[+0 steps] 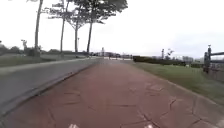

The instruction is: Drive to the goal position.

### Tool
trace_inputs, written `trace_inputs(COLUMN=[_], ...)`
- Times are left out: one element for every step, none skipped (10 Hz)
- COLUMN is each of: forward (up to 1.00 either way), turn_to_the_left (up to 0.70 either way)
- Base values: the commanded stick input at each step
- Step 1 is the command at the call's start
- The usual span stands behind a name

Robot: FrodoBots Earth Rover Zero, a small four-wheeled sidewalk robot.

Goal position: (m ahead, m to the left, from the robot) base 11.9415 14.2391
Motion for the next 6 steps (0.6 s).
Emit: trace_inputs(forward=[1.00, 1.00, 1.00, 1.00, 1.00, 1.00], turn_to_the_left=[0.00, 0.00, 0.00, 0.00, 0.00, 0.00])
